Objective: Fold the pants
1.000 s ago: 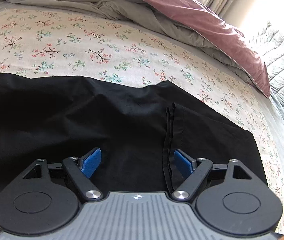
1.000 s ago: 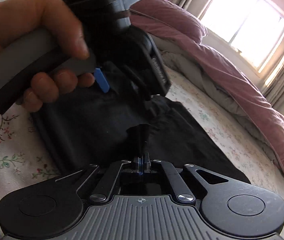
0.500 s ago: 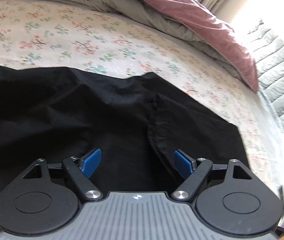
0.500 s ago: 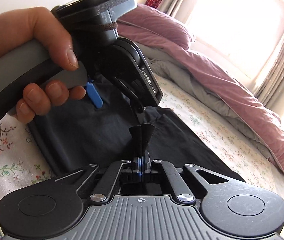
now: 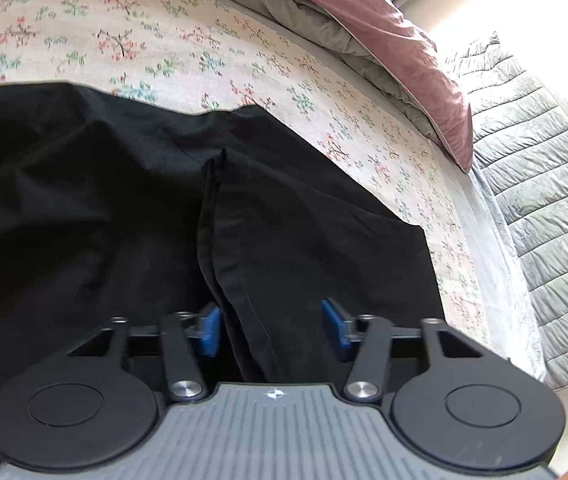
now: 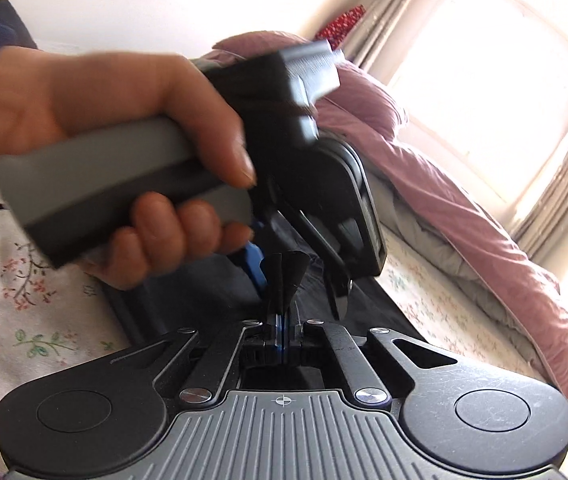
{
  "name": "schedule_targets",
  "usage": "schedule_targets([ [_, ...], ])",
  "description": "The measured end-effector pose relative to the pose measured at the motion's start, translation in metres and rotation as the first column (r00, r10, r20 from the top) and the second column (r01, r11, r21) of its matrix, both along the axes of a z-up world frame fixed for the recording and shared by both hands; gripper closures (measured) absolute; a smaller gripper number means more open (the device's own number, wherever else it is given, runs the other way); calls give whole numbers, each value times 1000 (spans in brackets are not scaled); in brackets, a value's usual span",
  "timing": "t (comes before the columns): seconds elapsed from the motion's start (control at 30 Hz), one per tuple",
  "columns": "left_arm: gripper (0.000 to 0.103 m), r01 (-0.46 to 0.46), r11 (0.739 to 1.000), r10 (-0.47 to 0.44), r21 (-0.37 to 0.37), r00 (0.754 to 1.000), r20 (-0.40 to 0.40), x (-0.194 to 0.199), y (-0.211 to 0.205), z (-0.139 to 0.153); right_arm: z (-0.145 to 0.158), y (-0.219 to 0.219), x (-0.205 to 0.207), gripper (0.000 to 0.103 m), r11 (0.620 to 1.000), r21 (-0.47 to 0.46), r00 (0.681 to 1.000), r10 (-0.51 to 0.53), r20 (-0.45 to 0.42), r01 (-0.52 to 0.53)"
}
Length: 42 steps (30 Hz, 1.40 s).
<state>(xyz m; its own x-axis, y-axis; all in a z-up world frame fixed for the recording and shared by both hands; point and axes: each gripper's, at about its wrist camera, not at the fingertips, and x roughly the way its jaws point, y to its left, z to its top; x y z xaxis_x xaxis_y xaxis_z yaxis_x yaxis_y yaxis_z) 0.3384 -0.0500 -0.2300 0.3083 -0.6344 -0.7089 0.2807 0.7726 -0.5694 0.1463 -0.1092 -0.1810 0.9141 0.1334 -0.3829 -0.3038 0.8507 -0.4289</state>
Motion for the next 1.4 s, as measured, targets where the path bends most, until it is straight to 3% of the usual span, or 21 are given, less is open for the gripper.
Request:
schedule_targets([
  [0.03,59,-4,1000,4,14,1000,11,2,0,1,0,3,-1,103,1000,-4,1000,9,6,-9],
  [0.1,82,-3,999,2,40,999,32,4,4,4,-1,9,-6,103,1000,-21,1000,21,22,-20],
  [0.2,87,-3,998,-1,55,998,68,7,9,11,-3,18,-11,103,998,-45,998,39,44,-37],
  [0.4,88,-26,996,13,80,988,157,8,19,29,3,30,-12,103,998,-46,995,47,89,-43],
  [0.67,88,-88,995,79,54,985,152,22,53,32,12,51,-5,103,998,-11,991,67,112,-66],
  [1.0,90,-135,973,74,186,951,300,25,95,50,17,91,8,103,991,44,986,121,110,-127],
  [1.13,90,-162,963,82,216,938,338,27,127,55,31,113,19,103,981,115,985,142,96,-153],
  [1.27,90,-223,956,148,189,927,345,33,173,60,40,139,26,103,972,138,978,175,115,-190],
  [1.4,90,-284,933,192,223,914,358,36,207,54,39,164,33,103,959,166,971,212,112,-228],
])
